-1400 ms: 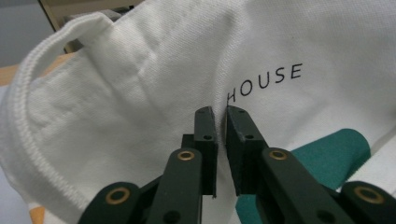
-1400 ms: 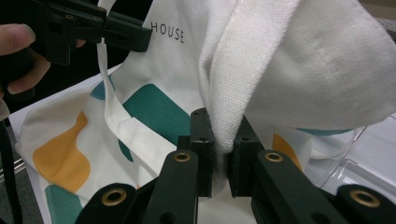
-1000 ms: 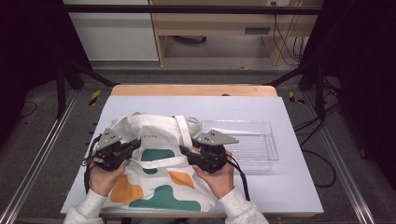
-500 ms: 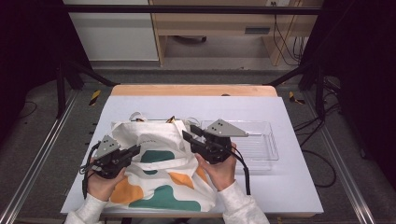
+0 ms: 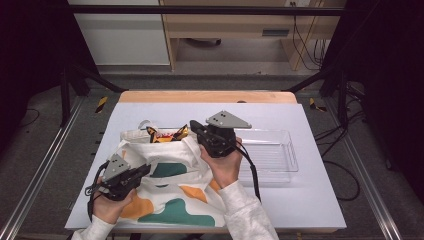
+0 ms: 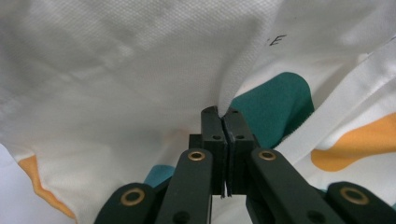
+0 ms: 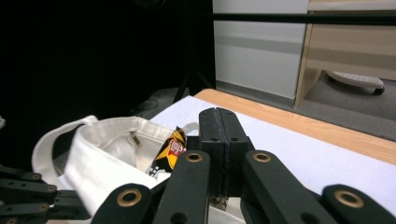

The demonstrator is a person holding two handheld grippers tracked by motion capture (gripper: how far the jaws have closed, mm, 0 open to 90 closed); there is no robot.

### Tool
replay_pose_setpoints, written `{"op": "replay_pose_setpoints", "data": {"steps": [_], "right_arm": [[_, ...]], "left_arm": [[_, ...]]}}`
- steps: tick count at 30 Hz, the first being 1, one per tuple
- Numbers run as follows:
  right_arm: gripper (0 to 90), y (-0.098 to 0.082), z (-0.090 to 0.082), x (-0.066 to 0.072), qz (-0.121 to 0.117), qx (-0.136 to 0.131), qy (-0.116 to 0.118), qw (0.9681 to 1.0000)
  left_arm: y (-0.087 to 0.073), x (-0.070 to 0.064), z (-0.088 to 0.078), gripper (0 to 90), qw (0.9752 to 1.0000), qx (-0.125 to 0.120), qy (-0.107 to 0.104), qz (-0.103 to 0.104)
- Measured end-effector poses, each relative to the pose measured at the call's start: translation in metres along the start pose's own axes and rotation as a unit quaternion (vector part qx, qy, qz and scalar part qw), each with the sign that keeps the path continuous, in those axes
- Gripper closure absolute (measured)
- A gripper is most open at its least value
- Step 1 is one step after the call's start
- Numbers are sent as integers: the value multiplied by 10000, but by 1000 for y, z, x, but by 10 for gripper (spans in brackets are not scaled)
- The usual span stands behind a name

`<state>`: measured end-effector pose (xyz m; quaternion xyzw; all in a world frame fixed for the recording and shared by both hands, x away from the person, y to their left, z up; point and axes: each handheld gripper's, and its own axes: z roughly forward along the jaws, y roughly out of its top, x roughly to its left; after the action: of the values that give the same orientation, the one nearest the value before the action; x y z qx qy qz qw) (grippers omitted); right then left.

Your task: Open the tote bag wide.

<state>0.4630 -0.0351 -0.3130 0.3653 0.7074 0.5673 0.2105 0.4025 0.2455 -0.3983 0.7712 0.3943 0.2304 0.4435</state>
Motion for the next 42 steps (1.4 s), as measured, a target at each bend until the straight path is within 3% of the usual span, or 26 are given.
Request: {"op": "replay_pose_setpoints", "data": {"steps": [7,11,15,18,22,27,35,36,42], "right_arm": [[900,-12,17,5,-50,537,199,9983],[900,-17,18,5,-43,667,285,9974],[900,-19,18,5,-44,730,303,9969],[900,-24,17,4,-12,808,372,9960],[900,-29,17,8,-68,866,422,9953],[900,-36,14,12,-94,957,471,9943],[900,-49,9,17,-142,1081,595,9923],[900,-50,8,18,-163,1082,611,9921],[900,-57,6,22,-249,1207,672,9901]], "left_arm": [[-3,-2,1,887,10000,74,-7,47],[-2,-1,0,860,10000,15,-35,-9],[3,1,-10,844,9998,-159,-77,-63],[12,4,-28,873,9986,-510,-95,-139],[22,9,-42,893,9968,-769,-58,-184],[40,22,-45,897,9942,-1005,62,-377],[63,43,-17,894,9950,-848,83,-526],[67,47,-7,891,9968,-635,87,-476],[59,44,2,889,9987,-317,72,-399]]}}
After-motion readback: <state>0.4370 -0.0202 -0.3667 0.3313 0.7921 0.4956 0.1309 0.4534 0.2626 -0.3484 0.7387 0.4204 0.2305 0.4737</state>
